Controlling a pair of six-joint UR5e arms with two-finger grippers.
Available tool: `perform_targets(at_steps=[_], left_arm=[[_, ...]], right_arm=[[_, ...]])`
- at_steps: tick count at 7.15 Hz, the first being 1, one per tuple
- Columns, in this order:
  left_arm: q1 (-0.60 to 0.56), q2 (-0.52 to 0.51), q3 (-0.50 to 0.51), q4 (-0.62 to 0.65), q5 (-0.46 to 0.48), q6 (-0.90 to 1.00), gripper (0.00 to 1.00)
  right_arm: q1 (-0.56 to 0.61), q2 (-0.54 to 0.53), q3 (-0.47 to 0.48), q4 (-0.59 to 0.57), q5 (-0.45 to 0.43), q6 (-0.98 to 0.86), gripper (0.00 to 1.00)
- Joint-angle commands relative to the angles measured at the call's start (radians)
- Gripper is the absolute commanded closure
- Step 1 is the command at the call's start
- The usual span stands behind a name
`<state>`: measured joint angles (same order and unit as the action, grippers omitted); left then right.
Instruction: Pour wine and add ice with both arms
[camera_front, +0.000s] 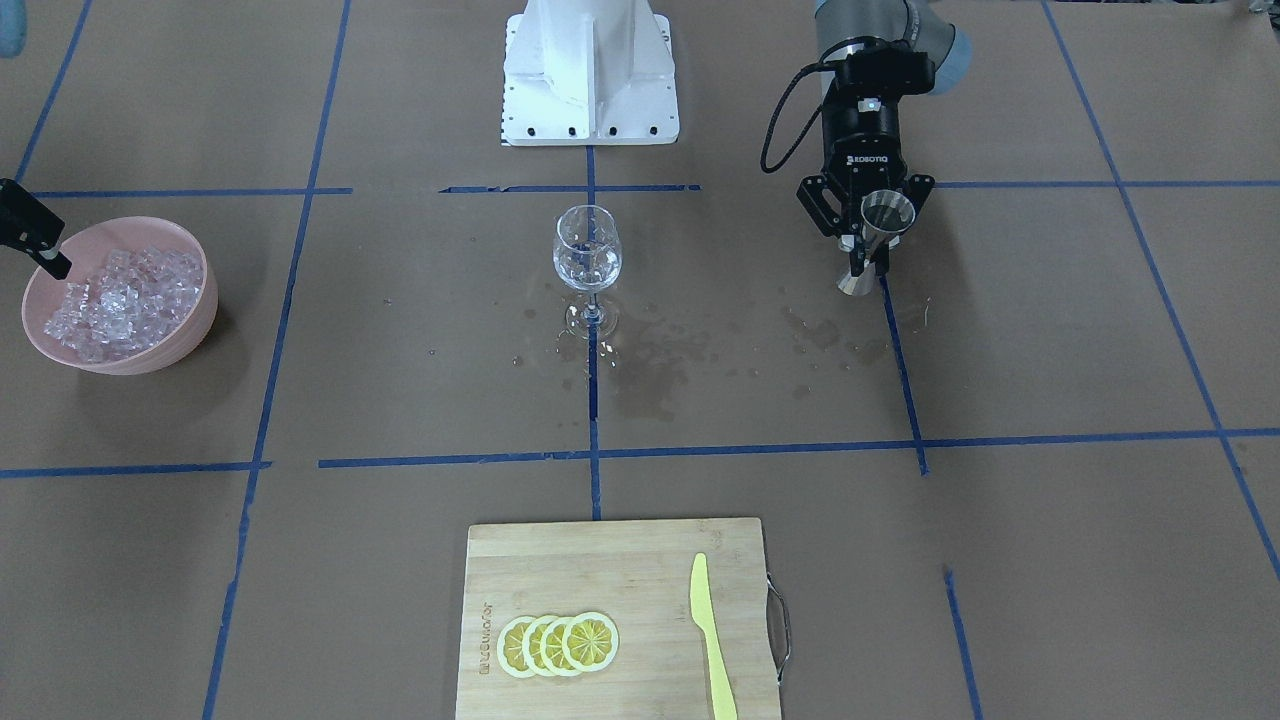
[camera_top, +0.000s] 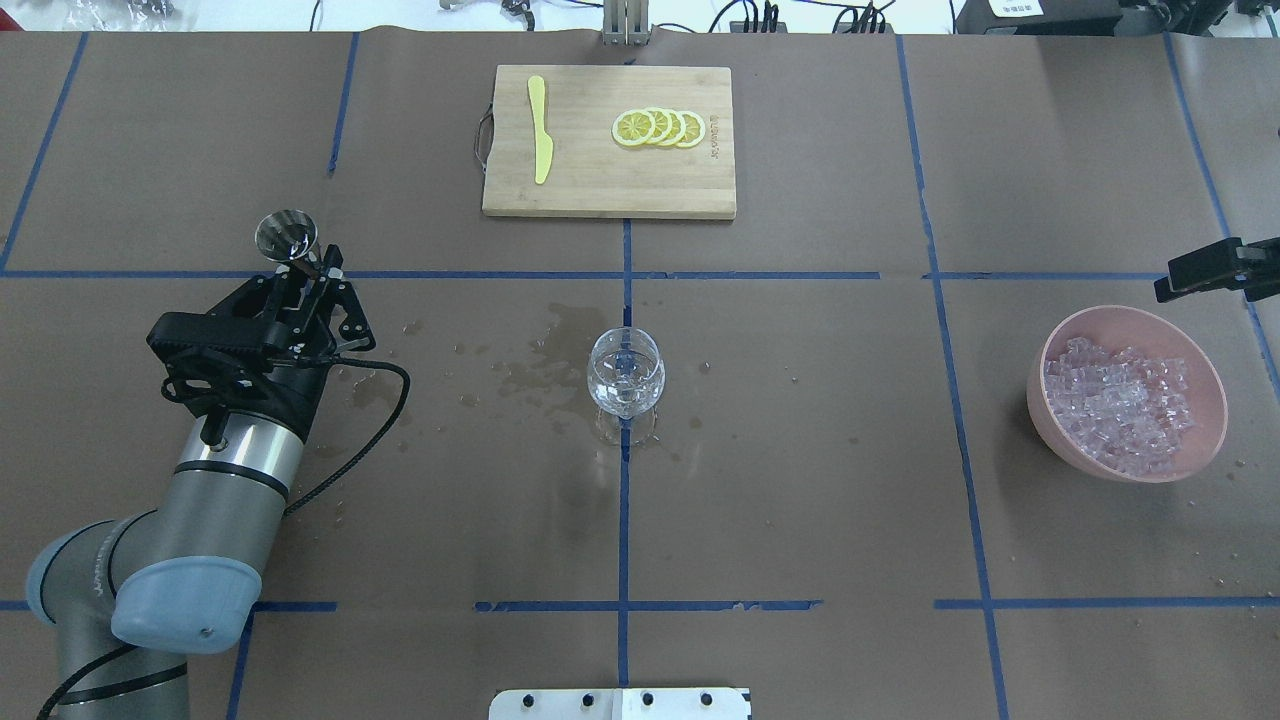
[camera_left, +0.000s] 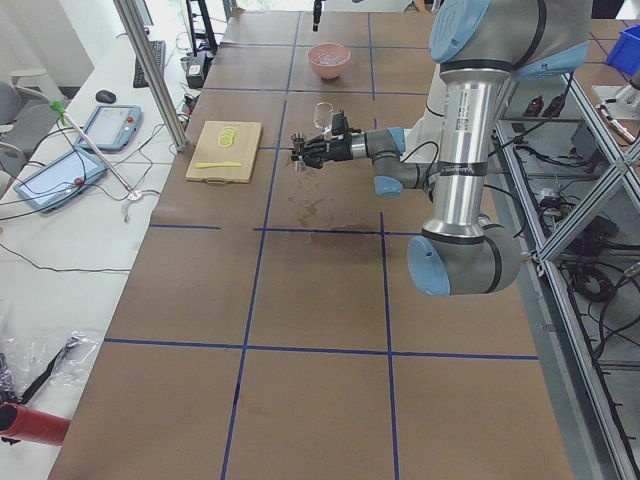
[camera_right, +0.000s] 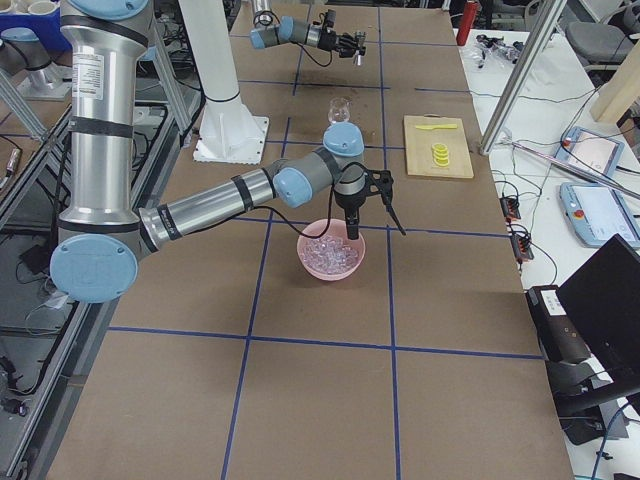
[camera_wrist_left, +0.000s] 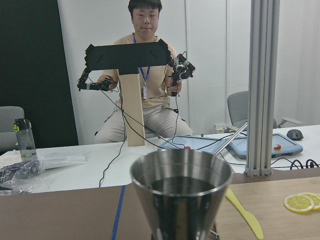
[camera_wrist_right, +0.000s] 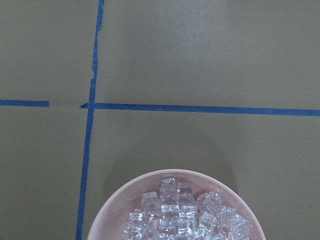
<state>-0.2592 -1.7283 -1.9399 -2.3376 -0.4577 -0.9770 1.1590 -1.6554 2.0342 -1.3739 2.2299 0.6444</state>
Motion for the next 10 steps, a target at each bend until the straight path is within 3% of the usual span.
perform_targets(at_steps=[1,4,6,10], left_arm=[[0.001,-0.057,-0.019,0.000,-0.037,0.058,1.00],[0.014,-0.098,-0.021,0.007,-0.047,0.075,1.00],[0.040,-0.146,-0.021,0.011,-0.053,0.168,1.00],[0.092,-0.232,-0.002,0.020,-0.059,0.387,1.00]], right_arm=[[-0.009,-0.001,0.001,0.001,0.001,-0.002,0.00],[-0.009,-0.007,0.001,0.001,0.001,-0.002,0.00],[-0.021,-0.039,0.000,0.059,-0.012,0.006,0.00],[-0.048,-0.040,0.001,0.067,-0.015,0.049,0.00]])
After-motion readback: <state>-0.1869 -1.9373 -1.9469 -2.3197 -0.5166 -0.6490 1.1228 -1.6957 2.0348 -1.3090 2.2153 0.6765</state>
